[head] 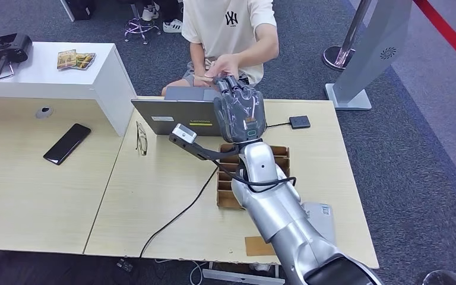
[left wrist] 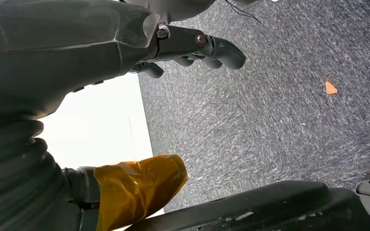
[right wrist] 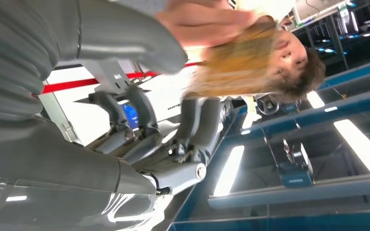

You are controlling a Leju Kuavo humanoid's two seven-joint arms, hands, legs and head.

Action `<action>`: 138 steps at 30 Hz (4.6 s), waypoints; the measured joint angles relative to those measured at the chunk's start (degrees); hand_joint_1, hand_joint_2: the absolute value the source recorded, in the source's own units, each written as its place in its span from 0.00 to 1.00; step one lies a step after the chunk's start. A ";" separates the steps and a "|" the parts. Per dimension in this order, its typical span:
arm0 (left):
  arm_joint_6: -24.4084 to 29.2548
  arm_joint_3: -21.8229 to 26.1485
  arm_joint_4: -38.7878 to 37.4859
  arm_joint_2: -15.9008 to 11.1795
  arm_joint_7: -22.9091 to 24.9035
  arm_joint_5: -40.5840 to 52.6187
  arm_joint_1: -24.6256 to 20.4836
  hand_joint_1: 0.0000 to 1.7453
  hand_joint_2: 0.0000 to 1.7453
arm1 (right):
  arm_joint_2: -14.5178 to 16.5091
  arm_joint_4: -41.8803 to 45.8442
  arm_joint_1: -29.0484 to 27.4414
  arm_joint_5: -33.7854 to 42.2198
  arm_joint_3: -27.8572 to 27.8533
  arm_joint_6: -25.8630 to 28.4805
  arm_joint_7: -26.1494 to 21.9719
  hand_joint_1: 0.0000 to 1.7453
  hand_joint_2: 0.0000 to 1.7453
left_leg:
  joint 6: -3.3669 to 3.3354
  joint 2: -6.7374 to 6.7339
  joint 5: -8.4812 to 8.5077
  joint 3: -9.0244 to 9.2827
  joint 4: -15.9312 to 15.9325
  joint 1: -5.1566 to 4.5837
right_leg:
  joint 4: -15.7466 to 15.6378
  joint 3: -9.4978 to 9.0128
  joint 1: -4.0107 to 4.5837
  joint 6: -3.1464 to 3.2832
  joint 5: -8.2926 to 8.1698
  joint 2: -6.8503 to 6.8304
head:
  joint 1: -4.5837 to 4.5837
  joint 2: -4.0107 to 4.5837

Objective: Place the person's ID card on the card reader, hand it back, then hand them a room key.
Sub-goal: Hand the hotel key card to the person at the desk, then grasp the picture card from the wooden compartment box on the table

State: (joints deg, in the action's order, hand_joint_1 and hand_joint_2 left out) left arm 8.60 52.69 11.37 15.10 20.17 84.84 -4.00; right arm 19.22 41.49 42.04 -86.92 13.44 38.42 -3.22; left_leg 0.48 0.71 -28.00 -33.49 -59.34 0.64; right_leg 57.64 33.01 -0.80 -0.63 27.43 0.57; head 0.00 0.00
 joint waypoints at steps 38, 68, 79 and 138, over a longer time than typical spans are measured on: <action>5.34 3.01 0.00 0.20 1.95 -6.10 0.40 0.00 1.00 | -1.71 23.15 -16.26 62.06 5.18 -5.05 -19.64 0.00 1.00 | 0.00 -0.04 0.00 -0.01 0.00 0.01 | -0.01 0.02 0.00 0.01 0.01 0.00 | -0.01 0.00; 5.66 4.95 0.00 0.28 1.81 -6.99 0.67 0.00 1.00 | -6.28 20.11 -23.99 32.07 9.19 -0.07 -12.81 0.76 1.00 | 0.01 -0.05 0.00 0.00 0.00 0.01 | -0.01 0.00 0.01 0.01 0.01 0.02 | 0.00 0.00; 5.57 4.95 0.00 0.28 1.81 -6.60 0.68 0.00 1.00 | -6.26 16.03 -22.99 19.30 4.14 0.00 -8.38 0.44 1.00 | 0.00 -0.05 0.00 0.00 0.00 0.01 | -0.01 0.00 0.01 0.01 0.00 0.02 | 0.00 0.00; 5.04 4.95 0.00 0.28 1.81 -5.68 0.68 0.00 1.00 | -7.97 8.45 -22.53 12.58 -9.14 0.02 -4.96 0.58 1.00 | 0.00 -0.06 0.00 0.00 0.00 0.01 | -0.01 0.01 0.01 0.01 0.00 0.05 | 0.00 0.00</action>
State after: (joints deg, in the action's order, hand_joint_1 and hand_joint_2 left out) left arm 13.64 57.64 11.37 15.39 21.99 79.16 -3.32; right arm 11.25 49.94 19.51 -74.35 4.30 38.45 -8.17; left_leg 0.49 0.66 -28.01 -33.48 -59.34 0.65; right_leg 57.63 33.02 -0.79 -0.62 27.43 0.62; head 0.00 0.00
